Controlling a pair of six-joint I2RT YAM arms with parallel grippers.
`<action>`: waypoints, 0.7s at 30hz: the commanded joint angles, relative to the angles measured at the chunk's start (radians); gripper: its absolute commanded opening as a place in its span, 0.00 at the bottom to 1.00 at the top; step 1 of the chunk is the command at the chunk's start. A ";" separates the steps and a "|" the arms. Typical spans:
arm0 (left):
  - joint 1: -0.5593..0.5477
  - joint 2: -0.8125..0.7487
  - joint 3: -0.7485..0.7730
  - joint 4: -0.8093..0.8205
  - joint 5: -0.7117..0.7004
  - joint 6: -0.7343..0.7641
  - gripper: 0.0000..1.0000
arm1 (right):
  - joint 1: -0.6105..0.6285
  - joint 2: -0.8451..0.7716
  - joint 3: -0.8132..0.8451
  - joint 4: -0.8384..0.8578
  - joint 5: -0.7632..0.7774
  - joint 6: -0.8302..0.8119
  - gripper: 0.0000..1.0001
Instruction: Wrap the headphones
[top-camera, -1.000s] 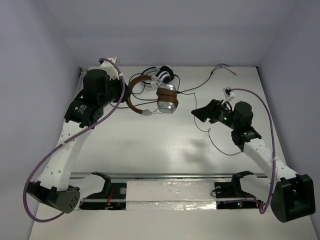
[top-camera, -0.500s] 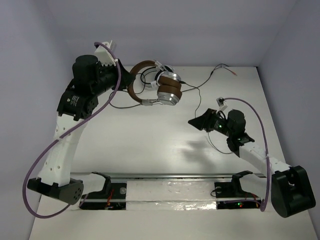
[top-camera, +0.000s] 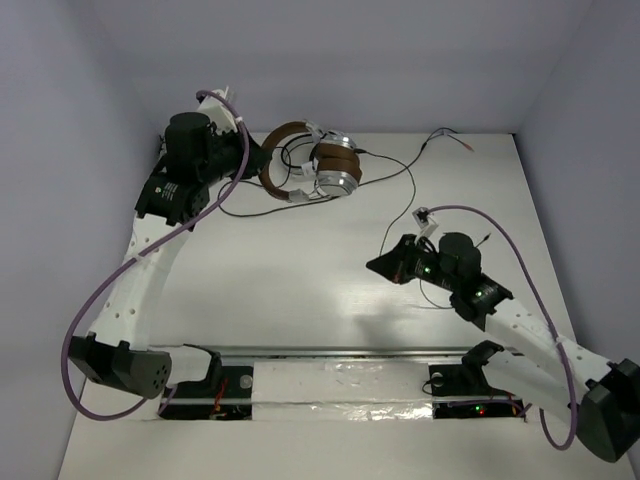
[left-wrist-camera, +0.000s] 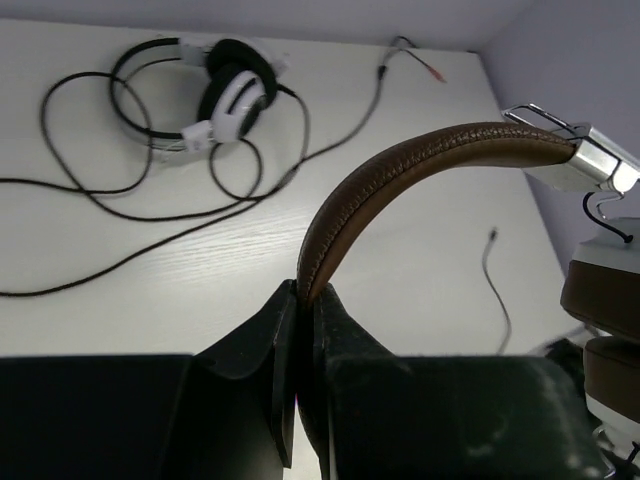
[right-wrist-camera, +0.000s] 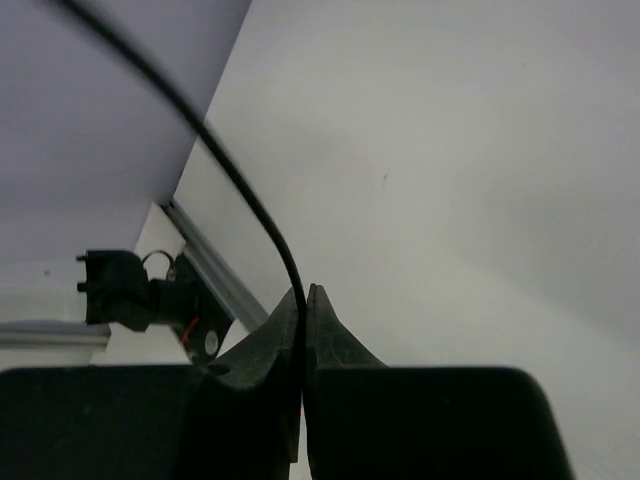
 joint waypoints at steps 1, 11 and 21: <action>0.007 -0.072 -0.114 0.097 -0.178 -0.014 0.00 | 0.065 -0.065 0.152 -0.279 0.229 -0.089 0.00; 0.007 -0.280 -0.429 0.143 -0.402 0.018 0.00 | 0.075 -0.041 0.557 -0.569 0.458 -0.195 0.00; 0.007 -0.250 -0.385 0.168 -0.238 0.001 0.00 | 0.260 0.221 0.539 -0.545 0.438 -0.234 0.00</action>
